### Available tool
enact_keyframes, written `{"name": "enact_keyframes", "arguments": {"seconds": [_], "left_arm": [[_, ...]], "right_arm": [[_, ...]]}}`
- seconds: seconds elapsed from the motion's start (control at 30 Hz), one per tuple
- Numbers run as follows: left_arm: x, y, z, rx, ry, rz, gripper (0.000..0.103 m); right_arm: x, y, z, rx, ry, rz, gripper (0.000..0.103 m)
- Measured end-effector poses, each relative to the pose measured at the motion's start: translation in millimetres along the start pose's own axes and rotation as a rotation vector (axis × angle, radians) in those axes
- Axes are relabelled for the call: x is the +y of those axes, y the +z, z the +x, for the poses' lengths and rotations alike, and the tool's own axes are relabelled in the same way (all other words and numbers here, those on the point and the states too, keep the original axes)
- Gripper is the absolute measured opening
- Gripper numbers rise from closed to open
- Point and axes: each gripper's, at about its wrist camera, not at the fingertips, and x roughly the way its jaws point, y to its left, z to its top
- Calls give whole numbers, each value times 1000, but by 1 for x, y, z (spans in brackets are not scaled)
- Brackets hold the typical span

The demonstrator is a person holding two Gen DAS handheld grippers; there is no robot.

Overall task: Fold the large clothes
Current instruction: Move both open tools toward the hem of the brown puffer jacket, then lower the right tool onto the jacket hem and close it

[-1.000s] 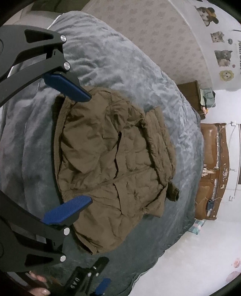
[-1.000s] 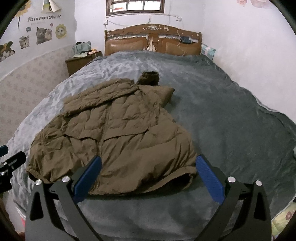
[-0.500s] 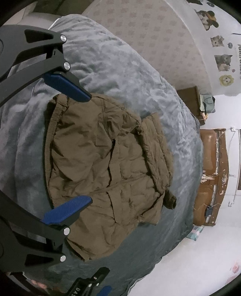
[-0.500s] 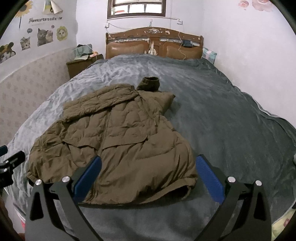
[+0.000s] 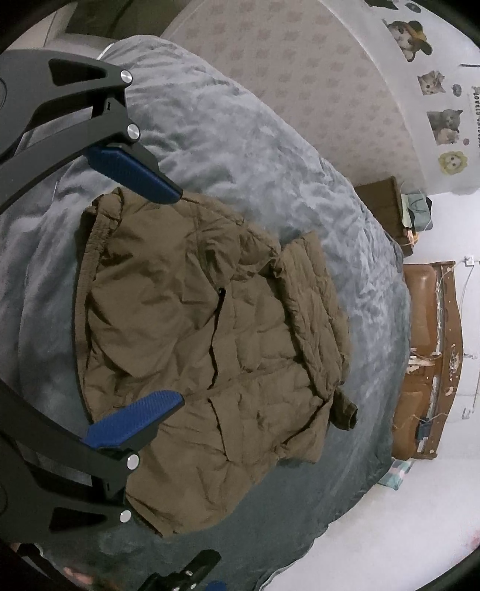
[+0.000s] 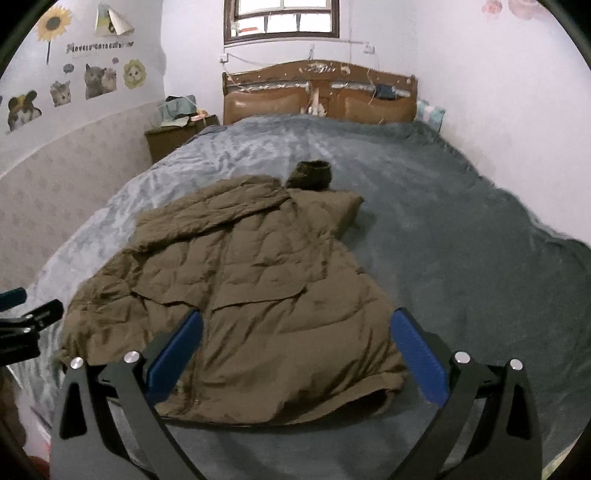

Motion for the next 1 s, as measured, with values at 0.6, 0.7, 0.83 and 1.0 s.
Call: {"name": "enact_keyframes", "arguments": {"seconds": [0.6,0.7,0.83,1.0], "left_arm": [[-9,10,11,14,-32,26,100],[-9,14,16,17,-44,30,100],[-5,17,27,35,-56,24,100],[4,26,44,54,-41,-1,100]], "right_arm": [[-5,8,15,-4,10,-17,102],[-7,10,20,2,-17,-15,102],[-7,11,28,4,-73,-41,102],[-7,19,48,46,-78,-59,102]]}}
